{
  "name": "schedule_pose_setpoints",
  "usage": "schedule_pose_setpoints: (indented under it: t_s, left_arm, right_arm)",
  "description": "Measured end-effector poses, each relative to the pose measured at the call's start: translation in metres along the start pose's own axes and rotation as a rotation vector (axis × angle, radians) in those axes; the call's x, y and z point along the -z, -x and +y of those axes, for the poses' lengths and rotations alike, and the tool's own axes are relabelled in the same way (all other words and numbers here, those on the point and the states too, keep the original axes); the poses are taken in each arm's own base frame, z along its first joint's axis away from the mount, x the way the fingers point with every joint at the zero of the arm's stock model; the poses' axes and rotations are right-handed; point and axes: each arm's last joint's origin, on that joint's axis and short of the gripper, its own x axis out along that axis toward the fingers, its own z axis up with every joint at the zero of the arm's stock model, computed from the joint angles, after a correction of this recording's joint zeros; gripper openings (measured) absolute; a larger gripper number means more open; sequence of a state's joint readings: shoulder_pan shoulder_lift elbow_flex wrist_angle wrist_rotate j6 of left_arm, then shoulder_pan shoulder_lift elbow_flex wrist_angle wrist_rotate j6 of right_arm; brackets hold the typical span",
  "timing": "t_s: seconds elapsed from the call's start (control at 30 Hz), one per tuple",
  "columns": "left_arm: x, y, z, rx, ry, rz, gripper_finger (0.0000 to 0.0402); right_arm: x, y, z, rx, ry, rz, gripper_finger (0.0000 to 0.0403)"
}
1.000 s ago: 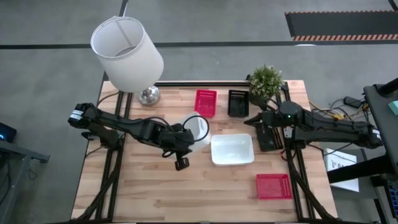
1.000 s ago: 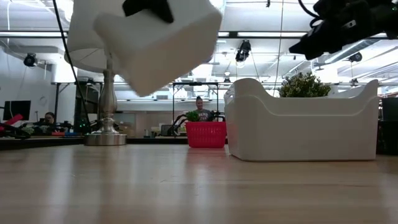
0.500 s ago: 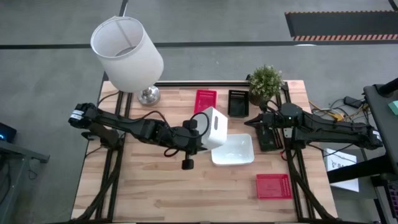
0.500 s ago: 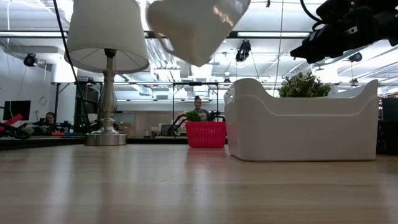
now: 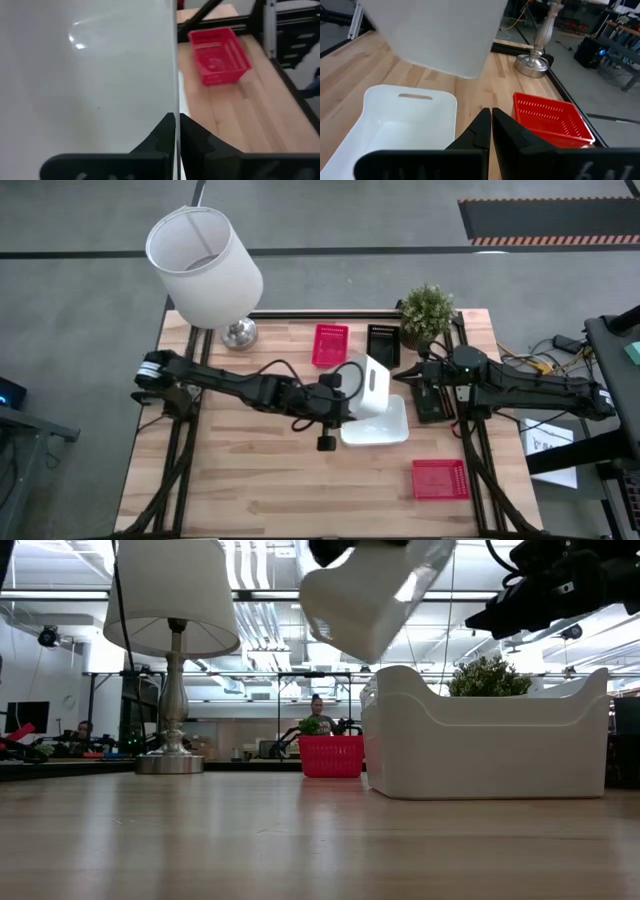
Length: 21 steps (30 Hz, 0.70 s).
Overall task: Stack baskets by color
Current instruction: Stack the left white bin into the other white bins
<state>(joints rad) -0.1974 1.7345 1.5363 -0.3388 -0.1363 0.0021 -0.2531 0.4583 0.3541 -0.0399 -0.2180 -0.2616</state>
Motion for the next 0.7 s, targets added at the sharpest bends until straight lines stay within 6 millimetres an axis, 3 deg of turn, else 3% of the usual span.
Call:
schedule_pose_setpoints:
  t_s: [0.23,0.43,0.7]
  left_arm:
    - [-0.007,-0.028,-0.005,0.131,-0.002,0.022,0.0000]
    - [-0.008,-0.028,-0.005,0.142,0.031,0.015,0.0000]
    - [-0.003,-0.030,-0.005,0.152,0.052,0.032,0.0000]
  right_arm:
    - [0.001,0.000,0.000,-0.001,-0.014,0.003,0.0009]
    - [0.001,0.002,0.001,0.001,-0.026,-0.003,0.0009]
    - [-0.014,0.031,0.003,0.043,-0.031,-0.181,0.0009]
